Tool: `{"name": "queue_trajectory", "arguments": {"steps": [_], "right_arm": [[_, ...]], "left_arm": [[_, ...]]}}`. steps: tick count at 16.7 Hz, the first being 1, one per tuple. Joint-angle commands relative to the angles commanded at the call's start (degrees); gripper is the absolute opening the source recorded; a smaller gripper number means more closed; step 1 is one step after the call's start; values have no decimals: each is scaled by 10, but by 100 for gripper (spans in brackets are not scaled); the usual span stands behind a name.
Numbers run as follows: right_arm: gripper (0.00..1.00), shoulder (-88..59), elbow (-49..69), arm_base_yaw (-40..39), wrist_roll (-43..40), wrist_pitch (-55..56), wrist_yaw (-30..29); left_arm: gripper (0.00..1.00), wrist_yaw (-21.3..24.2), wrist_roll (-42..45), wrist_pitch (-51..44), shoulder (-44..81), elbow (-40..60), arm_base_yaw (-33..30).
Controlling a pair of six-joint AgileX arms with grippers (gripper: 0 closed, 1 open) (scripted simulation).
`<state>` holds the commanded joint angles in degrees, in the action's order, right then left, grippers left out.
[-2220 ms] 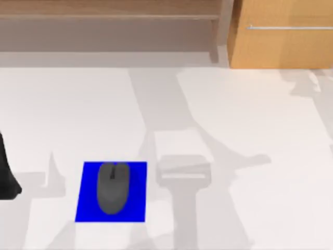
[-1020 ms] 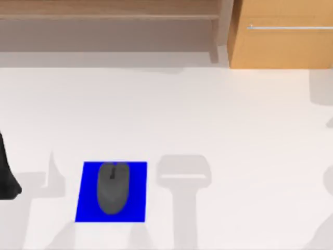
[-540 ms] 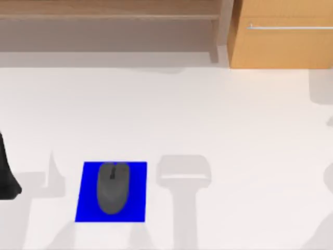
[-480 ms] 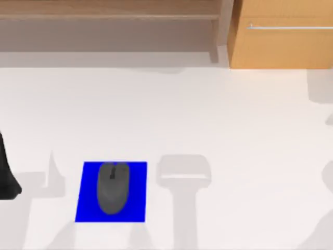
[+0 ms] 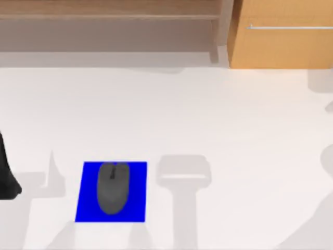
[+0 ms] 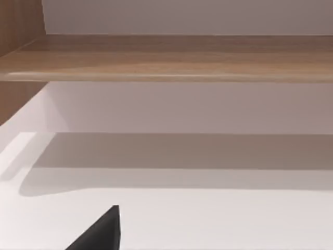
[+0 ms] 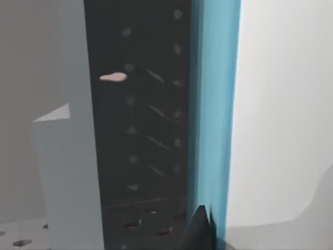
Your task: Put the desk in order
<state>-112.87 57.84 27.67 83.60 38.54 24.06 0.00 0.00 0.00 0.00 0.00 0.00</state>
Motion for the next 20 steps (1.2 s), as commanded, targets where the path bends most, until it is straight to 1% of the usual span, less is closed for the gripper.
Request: {"name": "queue_trajectory", "arguments": {"steps": [1, 14, 15, 20], "right_arm": [[0, 0, 0, 0, 0, 0, 0], [98, 0, 0, 0, 0, 0, 0], [100, 0, 0, 0, 0, 0, 0], [100, 0, 0, 0, 0, 0, 0]], "left_arm": [[100, 0, 0, 0, 0, 0, 0], [100, 0, 0, 0, 0, 0, 0], [100, 0, 0, 0, 0, 0, 0], [100, 0, 0, 0, 0, 0, 0]]}}
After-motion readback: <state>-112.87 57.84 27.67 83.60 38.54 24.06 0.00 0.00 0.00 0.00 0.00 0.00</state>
